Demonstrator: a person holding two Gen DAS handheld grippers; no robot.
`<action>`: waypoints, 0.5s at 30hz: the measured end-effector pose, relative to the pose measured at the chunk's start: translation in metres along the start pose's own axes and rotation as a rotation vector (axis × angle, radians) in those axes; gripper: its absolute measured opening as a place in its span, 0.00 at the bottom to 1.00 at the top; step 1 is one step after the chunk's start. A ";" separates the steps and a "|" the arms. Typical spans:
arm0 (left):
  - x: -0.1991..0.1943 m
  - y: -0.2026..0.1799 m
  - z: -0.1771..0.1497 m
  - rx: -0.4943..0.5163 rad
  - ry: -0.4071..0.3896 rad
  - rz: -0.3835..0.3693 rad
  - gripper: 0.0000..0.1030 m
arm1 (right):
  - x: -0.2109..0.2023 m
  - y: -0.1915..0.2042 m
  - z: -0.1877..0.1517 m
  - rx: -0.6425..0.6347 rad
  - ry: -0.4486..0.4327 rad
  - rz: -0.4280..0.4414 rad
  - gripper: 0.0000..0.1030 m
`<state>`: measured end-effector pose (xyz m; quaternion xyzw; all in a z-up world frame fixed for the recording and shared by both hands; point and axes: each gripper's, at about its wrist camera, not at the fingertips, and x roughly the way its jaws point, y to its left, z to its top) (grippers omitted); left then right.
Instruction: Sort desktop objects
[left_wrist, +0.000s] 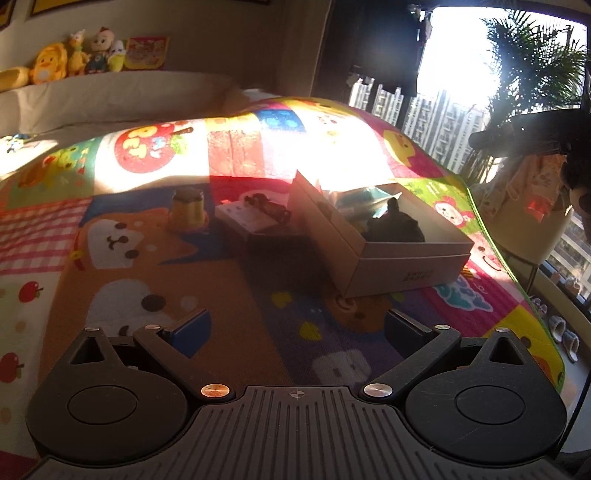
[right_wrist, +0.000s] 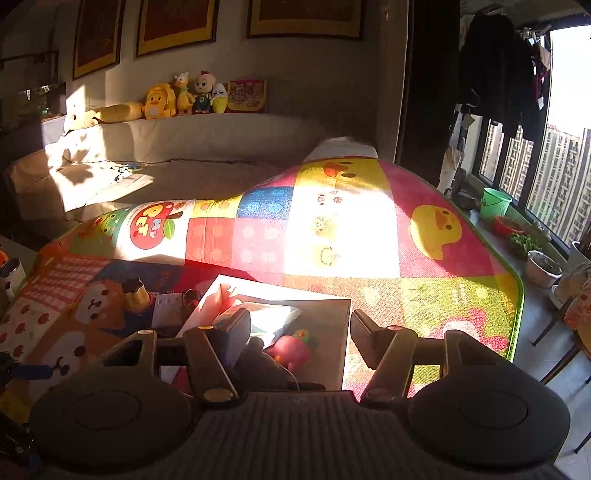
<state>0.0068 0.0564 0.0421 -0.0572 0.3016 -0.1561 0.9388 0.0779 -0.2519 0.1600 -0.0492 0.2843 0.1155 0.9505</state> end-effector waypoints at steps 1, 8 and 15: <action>0.002 0.006 -0.002 -0.013 0.001 0.016 0.99 | 0.002 0.002 0.000 0.009 0.008 0.010 0.60; 0.002 0.039 -0.012 -0.076 -0.060 0.122 0.99 | 0.032 0.065 -0.007 -0.066 0.121 0.126 0.62; 0.006 0.052 -0.027 -0.137 -0.055 0.063 0.99 | 0.106 0.166 0.008 -0.168 0.222 0.247 0.40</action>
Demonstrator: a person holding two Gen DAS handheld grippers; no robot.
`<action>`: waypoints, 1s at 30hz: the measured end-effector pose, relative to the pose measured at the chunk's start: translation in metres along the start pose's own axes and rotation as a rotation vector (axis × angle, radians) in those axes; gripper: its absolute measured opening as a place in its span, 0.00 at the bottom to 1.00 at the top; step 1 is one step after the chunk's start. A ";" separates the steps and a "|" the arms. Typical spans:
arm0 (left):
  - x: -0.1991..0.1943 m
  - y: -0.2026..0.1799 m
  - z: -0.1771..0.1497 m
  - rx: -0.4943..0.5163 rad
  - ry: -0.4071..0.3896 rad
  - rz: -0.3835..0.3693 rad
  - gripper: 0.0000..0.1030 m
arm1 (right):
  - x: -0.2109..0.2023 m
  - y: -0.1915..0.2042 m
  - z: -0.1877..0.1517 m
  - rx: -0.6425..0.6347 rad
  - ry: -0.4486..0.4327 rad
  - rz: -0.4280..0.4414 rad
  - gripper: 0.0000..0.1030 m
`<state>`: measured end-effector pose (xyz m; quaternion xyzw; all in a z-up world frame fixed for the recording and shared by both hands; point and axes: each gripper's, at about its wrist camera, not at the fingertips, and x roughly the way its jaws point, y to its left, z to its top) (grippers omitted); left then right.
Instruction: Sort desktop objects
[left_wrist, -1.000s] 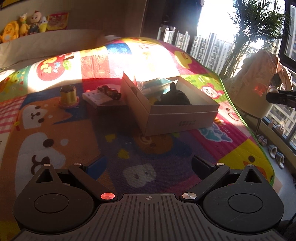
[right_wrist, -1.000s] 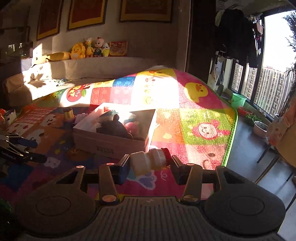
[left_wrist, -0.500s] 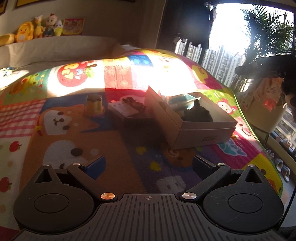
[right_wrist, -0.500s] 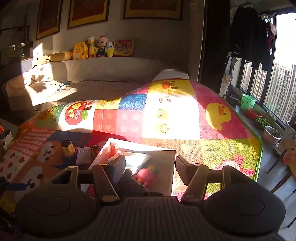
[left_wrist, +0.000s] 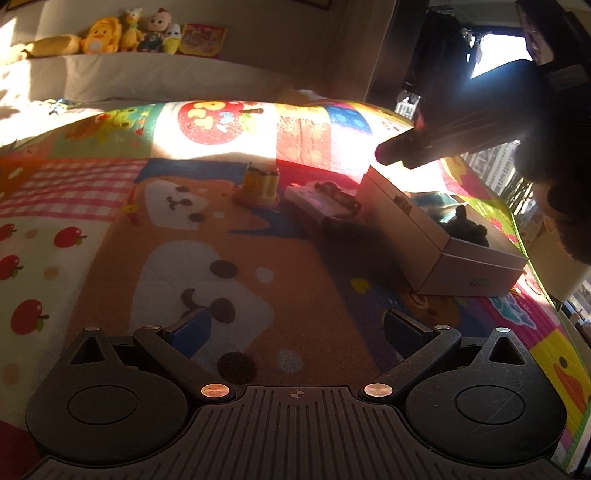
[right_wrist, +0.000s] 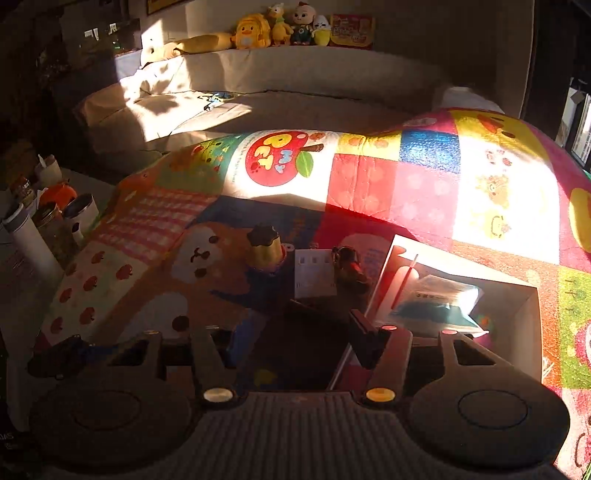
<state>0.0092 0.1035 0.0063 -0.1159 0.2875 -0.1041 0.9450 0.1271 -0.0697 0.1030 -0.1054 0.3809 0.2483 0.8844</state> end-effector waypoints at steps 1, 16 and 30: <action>-0.001 0.001 -0.001 -0.007 -0.005 -0.005 0.99 | 0.018 0.007 0.011 -0.014 0.005 -0.025 0.35; -0.003 0.007 -0.002 -0.056 -0.015 -0.048 1.00 | 0.182 -0.033 0.075 0.140 0.209 -0.187 0.32; -0.005 0.001 -0.003 -0.026 -0.023 -0.031 1.00 | 0.110 0.017 0.002 0.088 0.390 0.157 0.27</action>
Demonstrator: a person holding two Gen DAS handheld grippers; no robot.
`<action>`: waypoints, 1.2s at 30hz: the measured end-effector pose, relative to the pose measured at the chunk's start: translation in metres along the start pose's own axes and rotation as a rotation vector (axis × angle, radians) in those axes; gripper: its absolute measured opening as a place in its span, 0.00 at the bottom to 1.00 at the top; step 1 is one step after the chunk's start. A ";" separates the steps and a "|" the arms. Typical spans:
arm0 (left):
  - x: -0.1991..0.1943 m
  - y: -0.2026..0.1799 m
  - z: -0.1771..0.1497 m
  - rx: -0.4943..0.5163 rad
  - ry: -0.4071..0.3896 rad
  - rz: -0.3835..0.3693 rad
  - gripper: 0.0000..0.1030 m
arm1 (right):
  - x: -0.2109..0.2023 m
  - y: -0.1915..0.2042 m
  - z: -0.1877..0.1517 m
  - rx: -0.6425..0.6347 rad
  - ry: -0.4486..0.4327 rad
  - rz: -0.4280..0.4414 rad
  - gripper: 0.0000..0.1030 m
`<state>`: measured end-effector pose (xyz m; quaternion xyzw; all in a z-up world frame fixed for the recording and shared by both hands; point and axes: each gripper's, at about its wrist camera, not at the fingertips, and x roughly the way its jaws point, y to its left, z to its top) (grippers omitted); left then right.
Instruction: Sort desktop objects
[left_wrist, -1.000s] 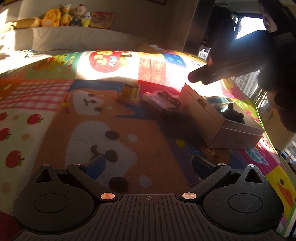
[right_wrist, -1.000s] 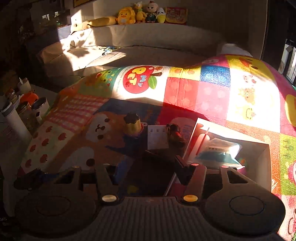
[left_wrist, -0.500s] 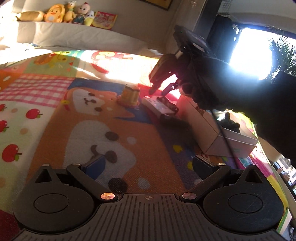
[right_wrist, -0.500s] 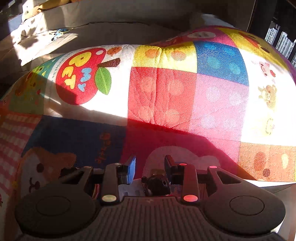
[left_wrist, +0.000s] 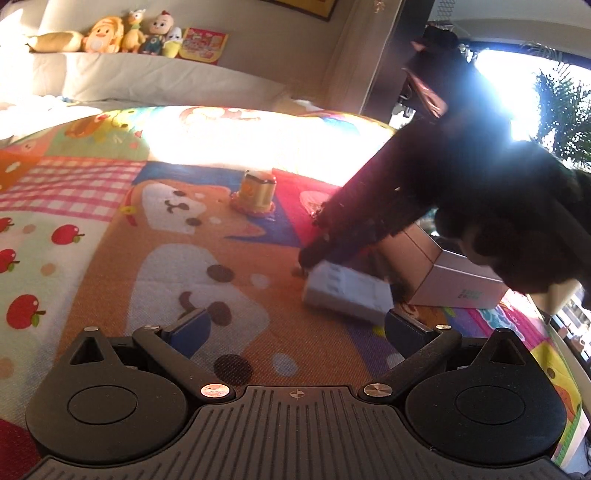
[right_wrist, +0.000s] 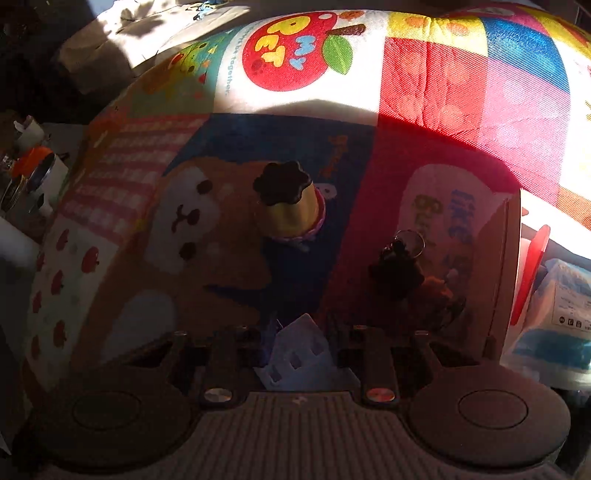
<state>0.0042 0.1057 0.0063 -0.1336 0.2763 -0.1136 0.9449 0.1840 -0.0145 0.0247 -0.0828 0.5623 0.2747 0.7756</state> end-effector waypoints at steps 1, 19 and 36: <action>0.000 -0.001 0.000 0.003 -0.001 0.000 1.00 | -0.005 0.004 -0.014 -0.019 0.022 0.033 0.27; 0.004 -0.017 -0.002 0.083 0.024 0.056 1.00 | -0.060 -0.006 -0.043 -0.188 -0.280 -0.243 0.28; -0.001 -0.005 -0.002 0.013 -0.008 0.014 1.00 | -0.007 -0.010 0.020 -0.230 -0.195 -0.407 0.31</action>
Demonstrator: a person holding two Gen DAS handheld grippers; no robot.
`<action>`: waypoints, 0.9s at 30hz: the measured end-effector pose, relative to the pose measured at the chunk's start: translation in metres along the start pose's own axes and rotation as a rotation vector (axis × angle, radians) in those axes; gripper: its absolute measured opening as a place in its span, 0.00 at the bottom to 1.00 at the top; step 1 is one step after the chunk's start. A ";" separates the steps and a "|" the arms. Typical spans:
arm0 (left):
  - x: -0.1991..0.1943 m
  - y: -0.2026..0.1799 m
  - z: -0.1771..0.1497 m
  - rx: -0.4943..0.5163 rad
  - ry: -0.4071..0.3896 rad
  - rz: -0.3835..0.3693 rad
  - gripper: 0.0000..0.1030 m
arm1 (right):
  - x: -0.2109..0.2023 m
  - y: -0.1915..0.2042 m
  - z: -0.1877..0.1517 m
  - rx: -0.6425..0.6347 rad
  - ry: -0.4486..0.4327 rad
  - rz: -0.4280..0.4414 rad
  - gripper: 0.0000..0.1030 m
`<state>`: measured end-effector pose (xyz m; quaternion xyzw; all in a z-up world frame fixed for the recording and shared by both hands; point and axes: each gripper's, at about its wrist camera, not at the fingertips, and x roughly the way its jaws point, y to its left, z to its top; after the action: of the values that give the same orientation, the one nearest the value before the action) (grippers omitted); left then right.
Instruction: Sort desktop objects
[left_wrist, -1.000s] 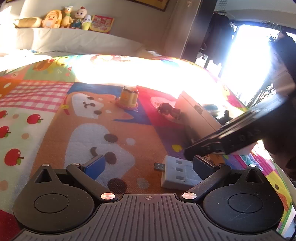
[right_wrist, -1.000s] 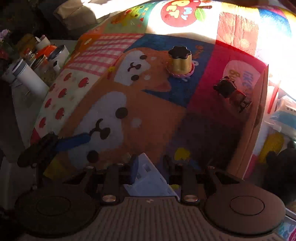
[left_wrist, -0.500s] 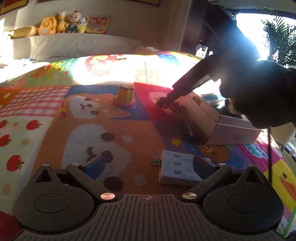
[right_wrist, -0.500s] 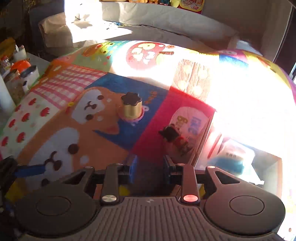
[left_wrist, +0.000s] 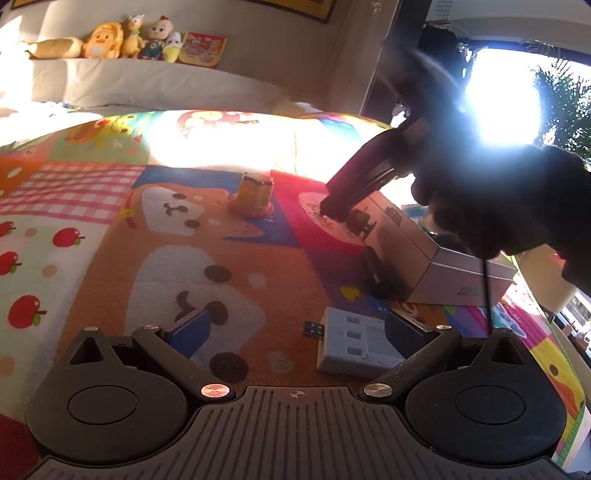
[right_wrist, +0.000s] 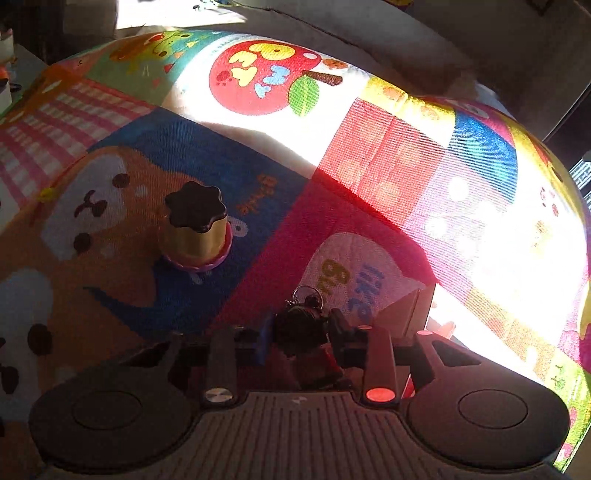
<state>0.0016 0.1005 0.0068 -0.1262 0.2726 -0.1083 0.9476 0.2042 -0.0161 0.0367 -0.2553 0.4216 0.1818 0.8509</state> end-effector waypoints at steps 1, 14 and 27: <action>0.000 0.000 0.000 0.001 0.000 0.002 1.00 | -0.013 -0.003 -0.005 0.024 -0.021 0.034 0.31; 0.010 -0.026 -0.003 0.079 0.097 -0.038 1.00 | -0.144 -0.044 -0.166 0.263 -0.168 0.282 0.28; 0.019 -0.062 -0.008 0.187 0.170 -0.023 1.00 | -0.097 -0.075 -0.193 0.416 -0.247 0.209 0.30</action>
<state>0.0043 0.0356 0.0096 -0.0307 0.3393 -0.1543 0.9274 0.0668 -0.1991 0.0372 -0.0057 0.3668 0.2079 0.9067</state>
